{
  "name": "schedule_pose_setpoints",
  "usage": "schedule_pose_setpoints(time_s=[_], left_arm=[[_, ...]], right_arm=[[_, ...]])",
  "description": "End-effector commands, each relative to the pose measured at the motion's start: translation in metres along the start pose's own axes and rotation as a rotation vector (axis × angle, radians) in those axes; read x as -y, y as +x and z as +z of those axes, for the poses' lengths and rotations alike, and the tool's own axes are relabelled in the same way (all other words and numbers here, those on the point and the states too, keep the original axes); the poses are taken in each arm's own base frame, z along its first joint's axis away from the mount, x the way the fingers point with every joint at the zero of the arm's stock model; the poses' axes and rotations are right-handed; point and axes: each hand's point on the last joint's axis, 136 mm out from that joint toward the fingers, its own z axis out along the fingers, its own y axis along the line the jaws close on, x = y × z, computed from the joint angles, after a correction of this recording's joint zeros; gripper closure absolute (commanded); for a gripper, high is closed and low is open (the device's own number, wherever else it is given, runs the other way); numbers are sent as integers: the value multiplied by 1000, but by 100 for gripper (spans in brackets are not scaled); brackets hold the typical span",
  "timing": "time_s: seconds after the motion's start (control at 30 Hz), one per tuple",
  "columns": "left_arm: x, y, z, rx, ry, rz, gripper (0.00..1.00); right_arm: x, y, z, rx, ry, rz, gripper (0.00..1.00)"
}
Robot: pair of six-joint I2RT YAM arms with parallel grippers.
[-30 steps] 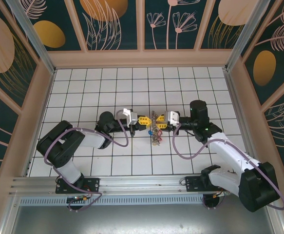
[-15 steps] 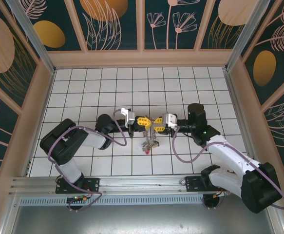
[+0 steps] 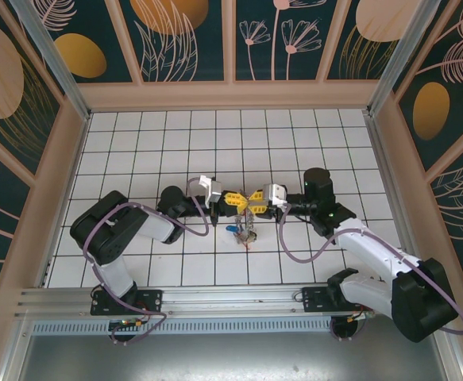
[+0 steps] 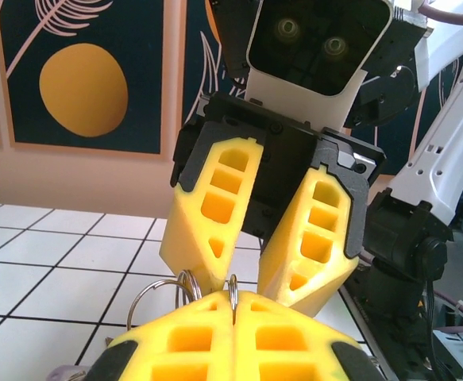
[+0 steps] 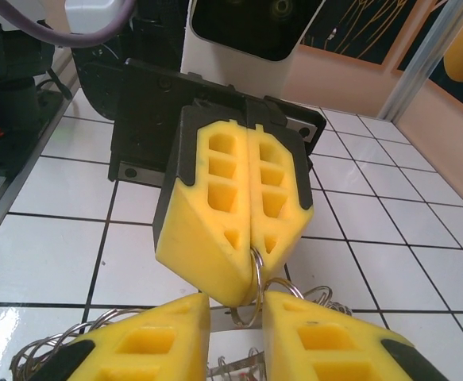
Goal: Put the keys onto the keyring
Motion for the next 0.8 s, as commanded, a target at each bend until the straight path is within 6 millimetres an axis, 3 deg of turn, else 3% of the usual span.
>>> schedule_pose_setpoints(time_s=[0.0, 0.1, 0.4, 0.5, 0.77], left_arm=[[18, -44, 0, 145, 76, 165, 100], [20, -43, 0, 147, 83, 166, 100], [23, -44, -1, 135, 89, 179, 100], [24, -45, 0, 125, 92, 188, 100], [21, -45, 4, 100, 94, 197, 100]], right_arm=[[-8, -7, 3, 26, -53, -22, 79], [-8, -2, 4, 4, -66, -24, 85], [-3, 10, -7, -51, -75, -19, 82], [-2, 8, -9, -50, -85, -22, 96], [0, -5, -6, 0, -108, -32, 82]])
